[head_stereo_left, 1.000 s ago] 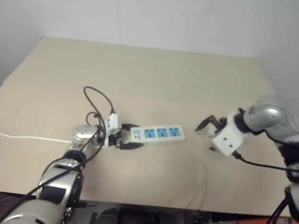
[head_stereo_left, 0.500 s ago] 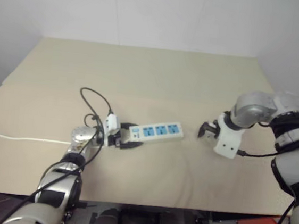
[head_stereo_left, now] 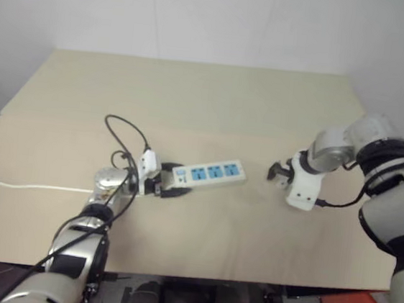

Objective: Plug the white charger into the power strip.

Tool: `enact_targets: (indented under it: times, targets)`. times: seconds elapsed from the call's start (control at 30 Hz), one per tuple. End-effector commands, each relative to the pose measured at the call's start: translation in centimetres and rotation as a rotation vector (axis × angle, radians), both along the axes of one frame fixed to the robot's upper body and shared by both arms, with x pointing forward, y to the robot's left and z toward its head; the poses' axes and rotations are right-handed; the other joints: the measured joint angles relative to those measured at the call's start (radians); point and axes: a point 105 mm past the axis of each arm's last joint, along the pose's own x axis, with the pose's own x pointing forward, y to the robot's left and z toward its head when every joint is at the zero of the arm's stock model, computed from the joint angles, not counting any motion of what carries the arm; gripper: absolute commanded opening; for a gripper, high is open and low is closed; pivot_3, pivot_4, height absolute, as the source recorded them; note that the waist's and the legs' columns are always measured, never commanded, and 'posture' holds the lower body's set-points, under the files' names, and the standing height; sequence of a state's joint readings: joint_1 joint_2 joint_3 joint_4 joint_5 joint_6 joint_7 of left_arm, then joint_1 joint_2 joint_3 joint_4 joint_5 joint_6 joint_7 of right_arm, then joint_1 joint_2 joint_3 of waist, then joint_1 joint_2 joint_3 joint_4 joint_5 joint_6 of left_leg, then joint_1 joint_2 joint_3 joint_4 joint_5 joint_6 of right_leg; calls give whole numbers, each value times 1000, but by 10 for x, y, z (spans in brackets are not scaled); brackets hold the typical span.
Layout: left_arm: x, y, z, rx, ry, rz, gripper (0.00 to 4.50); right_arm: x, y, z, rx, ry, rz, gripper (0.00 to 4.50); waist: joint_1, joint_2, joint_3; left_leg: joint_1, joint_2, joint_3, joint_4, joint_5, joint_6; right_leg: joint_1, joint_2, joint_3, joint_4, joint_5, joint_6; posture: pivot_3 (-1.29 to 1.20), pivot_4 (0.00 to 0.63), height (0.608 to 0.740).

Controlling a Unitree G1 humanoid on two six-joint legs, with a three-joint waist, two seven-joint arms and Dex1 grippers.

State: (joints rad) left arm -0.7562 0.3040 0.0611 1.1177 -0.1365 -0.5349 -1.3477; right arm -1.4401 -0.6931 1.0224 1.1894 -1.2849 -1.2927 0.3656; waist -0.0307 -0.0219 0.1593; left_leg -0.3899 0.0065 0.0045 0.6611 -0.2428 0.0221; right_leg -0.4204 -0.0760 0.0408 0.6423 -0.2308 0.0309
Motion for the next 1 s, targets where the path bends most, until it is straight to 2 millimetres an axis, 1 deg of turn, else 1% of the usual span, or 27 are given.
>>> enact_targets:
  times: [0.03, 0.33, 0.53, 0.57, 0.6, 0.63, 0.67, 0.77, 0.87, 0.9, 1.0]
  targets:
    - [1, -6, 7, -13, -22, -20, 3289, 7, 2, 12, 3, -47, 13, 4500, 0, 0, 0, 0, 0, 0, 0, 0, 0, 0, 0, 0, 0, 0, 0, 0, 150, 740]
    - [-1, -2, 5, -18, -21, -8, 3289, 9, 5, 12, -5, -55, 46, 4500, -3, 0, 0, 0, 0, 0, 0, 0, 0, 0, 0, 0, 0, 0, 0, 0, 150, 740]
    - [-3, -2, 2, -22, -18, -7, 3289, 9, 2, 12, -25, -56, 54, 4500, -8, 1, 0, 0, 0, 0, 0, 0, 0, 0, 0, 0, 1, 0, 0, 0, 150, 740]
    - [-4, -2, 2, -24, -16, -9, 3289, 9, 2, 11, -18, -53, 55, 4123, -8, 1, 0, 0, 0, 0, 0, 0, 0, 0, 0, 0, 1, 0, 0, 0, 150, 740]
    - [-4, -3, 1, -26, -15, -10, 3289, 9, 3, 11, -13, -53, 55, 3929, -8, 1, 0, 0, 0, 0, 0, 0, 0, 0, 0, 0, 1, 0, 0, 0, 150, 740]
    - [-4, -3, 1, -30, -10, -13, 3289, 9, 4, 10, -2, -56, 66, 3621, -8, 1, -1, 0, 0, 0, 0, 0, 0, 0, 0, 0, 1, 0, 0, 0, 150, 740]
    - [-5, -3, 1, -37, -6, -16, 3289, 9, 5, 10, 3, -53, 72, 3199, -9, 1, -1, 0, 0, 0, 0, 0, 0, 0, 0, 0, 1, 0, 0, 0, 150, 740]
    - [-6, -4, 1, -43, 2, -22, 3289, 9, 8, 10, 13, -58, 85, 2202, -10, 1, -1, 0, 0, 0, 0, 0, 0, 0, 0, 0, 1, 0, 0, 0, 150, 740]
    - [-8, -5, 0, -19, 10, -47, 3289, 10, 6, 11, -4, -60, 88, 1216, -10, 1, -1, 1, 0, 0, 0, 0, 0, 0, 0, 0, 1, 0, 0, 0, 150, 740]
    - [-8, -5, 0, -20, 7, -46, 3289, 9, 6, 11, 0, -58, 87, 1138, -10, 1, -1, 1, 0, 0, 0, 0, 0, 0, 0, 0, 1, 0, 0, 0, 150, 740]
    - [-7, -4, 3, -31, 7, -43, 3289, 9, 3, 13, 13, -60, 59, 1138, -10, 1, -1, 0, 0, 0, 0, 0, 0, 0, 0, 0, 1, 0, 0, 0, 150, 740]
